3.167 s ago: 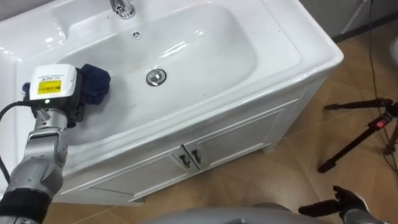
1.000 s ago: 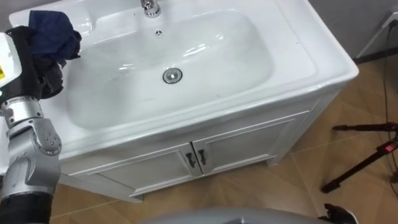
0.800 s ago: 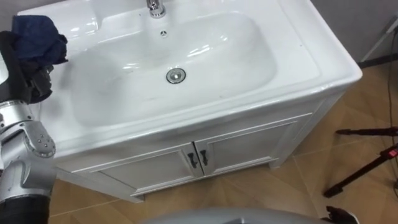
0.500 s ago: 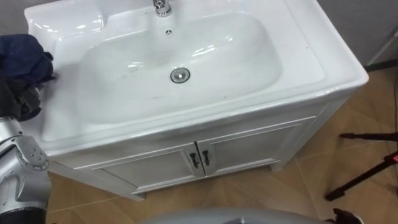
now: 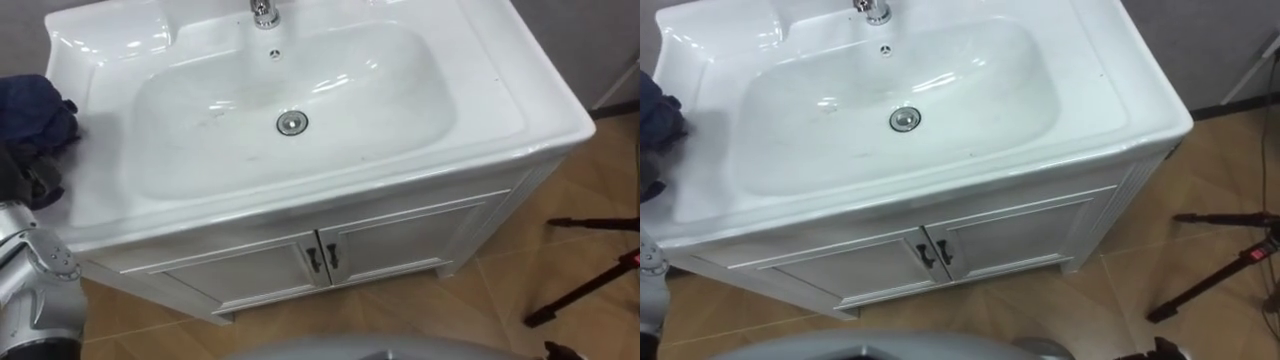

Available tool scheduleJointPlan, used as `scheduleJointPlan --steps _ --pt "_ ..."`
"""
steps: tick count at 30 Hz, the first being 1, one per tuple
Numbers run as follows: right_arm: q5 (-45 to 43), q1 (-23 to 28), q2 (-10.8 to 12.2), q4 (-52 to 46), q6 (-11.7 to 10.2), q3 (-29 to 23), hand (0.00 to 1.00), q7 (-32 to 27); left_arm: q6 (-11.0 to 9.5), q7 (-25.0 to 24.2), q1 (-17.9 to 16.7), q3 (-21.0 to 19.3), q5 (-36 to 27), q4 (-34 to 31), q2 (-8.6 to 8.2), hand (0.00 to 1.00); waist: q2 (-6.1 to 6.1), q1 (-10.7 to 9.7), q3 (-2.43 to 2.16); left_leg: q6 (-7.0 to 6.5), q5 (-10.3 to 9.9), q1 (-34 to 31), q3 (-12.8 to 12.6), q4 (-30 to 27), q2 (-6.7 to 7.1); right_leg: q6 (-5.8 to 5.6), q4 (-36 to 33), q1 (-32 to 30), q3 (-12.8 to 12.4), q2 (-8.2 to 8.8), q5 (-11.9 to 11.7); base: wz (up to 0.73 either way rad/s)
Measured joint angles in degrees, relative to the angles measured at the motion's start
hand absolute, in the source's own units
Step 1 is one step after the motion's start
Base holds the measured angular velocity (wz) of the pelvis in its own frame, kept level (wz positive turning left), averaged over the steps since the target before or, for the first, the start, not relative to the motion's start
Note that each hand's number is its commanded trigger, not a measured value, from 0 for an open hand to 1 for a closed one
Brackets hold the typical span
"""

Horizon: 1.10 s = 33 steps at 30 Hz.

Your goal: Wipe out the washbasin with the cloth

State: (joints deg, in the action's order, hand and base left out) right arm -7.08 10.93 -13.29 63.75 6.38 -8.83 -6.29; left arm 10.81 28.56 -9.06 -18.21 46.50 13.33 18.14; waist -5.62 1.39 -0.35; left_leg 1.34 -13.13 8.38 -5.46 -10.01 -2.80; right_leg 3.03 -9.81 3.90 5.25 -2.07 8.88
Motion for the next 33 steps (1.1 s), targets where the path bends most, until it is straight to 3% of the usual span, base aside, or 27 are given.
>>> scheduleJointPlan --steps 1,2,3,17,23,33 --pt "0.00 0.11 0.00 0.00 0.00 0.00 0.00 0.00 0.10 0.00 0.00 0.00 0.00 0.07 -0.01 0.55 -0.03 -0.11 -0.01 0.00 0.00 0.02 0.00 0.03 0.01 -0.01 0.00 -0.01 -0.05 0.00 0.01 0.00" --pt "0.00 0.37 0.00 -0.02 0.00 0.00 0.00 0.00 0.26 0.00 0.00 0.00 0.00 0.11 -0.04 0.06 -0.03 -0.26 -0.03 -0.02 0.01 0.06 0.00 0.10 0.04 -0.03 -0.01 -0.02 -0.09 0.01 0.02 0.00" --pt "0.00 0.56 0.00 -0.02 0.07 0.00 0.00 0.00 0.37 0.00 0.00 0.00 0.00 0.12 -0.05 0.00 -0.04 -0.25 -0.03 -0.09 0.06 0.14 0.00 0.27 0.07 -0.07 -0.03 -0.02 -0.10 0.02 0.04 0.00" --pt "-0.90 0.51 0.01 -1.25 1.41 -0.02 0.00 0.04 1.70 -0.02 -0.04 -0.06 0.23 0.23 -0.98 0.00 -0.17 -0.67 -0.13 -0.16 0.10 0.29 -0.11 0.46 0.30 -0.29 -0.08 -0.12 -0.50 -0.03 0.19 0.00" --pt "-2.84 0.57 0.00 -1.96 2.36 -0.27 0.00 0.12 1.82 -0.25 -0.02 -2.94 0.54 0.50 -0.99 0.00 -0.45 0.03 -0.34 -0.16 0.10 0.37 -0.09 0.45 0.33 -0.30 -0.24 -0.17 -0.46 0.00 0.19 -0.01" --pt "-2.50 0.48 0.00 -1.99 2.34 -0.27 0.00 0.15 1.87 -0.23 -0.01 -4.32 0.51 0.43 -0.98 0.00 -0.83 0.43 -0.17 -0.29 0.17 0.37 0.03 0.46 0.42 -0.35 -1.12 -0.72 -0.65 0.26 0.45 0.00"
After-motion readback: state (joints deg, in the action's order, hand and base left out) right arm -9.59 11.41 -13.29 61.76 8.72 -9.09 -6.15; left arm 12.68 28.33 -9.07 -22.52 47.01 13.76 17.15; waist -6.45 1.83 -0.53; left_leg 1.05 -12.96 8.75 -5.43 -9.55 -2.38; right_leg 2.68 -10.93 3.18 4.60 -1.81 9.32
